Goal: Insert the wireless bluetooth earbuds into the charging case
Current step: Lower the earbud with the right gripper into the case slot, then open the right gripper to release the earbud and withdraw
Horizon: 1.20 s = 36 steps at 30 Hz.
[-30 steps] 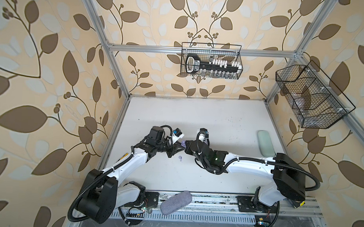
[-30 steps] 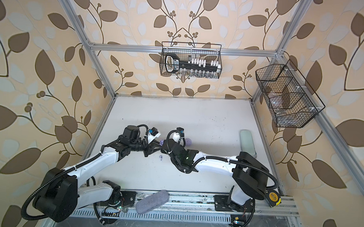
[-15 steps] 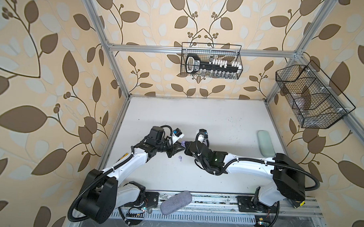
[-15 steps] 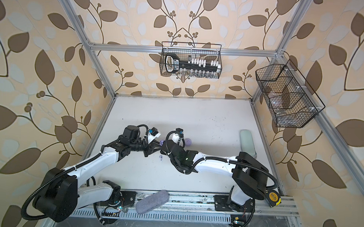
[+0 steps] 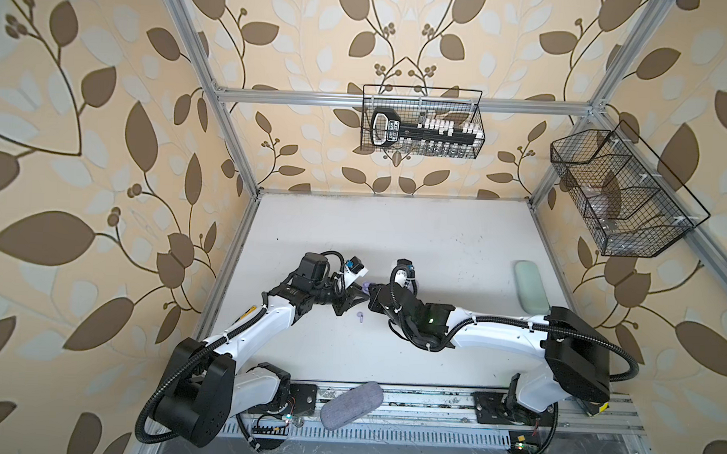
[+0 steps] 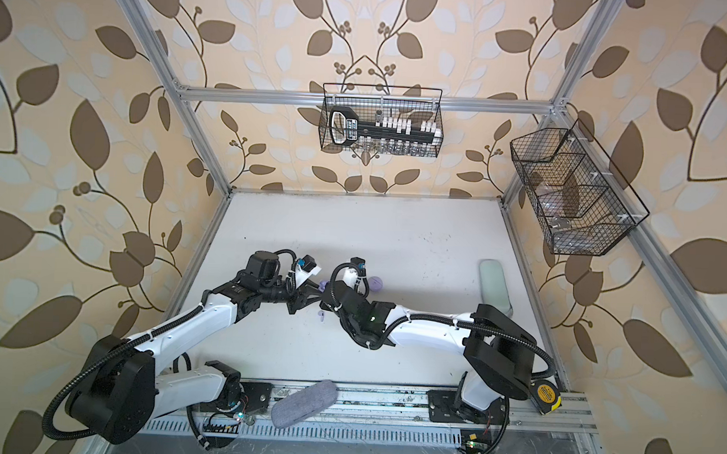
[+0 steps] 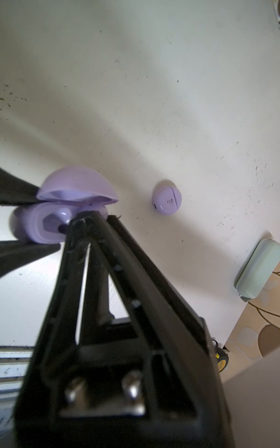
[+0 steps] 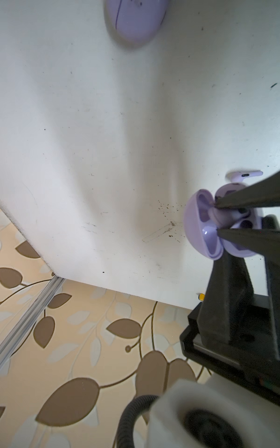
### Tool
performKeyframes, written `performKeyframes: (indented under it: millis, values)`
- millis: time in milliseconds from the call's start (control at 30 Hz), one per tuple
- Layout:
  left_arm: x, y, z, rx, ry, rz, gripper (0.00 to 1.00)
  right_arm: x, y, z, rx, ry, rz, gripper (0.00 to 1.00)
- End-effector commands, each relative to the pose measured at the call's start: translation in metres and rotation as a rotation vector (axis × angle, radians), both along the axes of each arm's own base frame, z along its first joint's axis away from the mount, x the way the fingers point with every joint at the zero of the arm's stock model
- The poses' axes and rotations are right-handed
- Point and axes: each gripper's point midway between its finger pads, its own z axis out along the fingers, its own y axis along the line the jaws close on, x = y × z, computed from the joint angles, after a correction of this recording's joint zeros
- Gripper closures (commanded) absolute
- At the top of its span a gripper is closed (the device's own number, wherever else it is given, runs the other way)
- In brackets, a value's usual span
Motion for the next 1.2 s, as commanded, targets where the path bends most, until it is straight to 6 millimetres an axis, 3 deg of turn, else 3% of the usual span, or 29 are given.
performKeyframes:
  millis: [0, 767, 1167]
  values:
    - [0.005, -0.006, 0.014, -0.022, -0.040, -0.012, 0.93, -0.009, -0.006, -0.017, -0.039, 0.037, 0.012, 0.83]
    - [0.005, -0.006, 0.013, -0.021, -0.038, -0.013, 0.93, -0.007, -0.016, -0.018, -0.055, 0.042, -0.003, 0.82]
    - [0.004, -0.006, 0.013, -0.022, -0.039, -0.016, 0.93, -0.003, -0.012, -0.003, -0.030, 0.014, 0.013, 0.77]
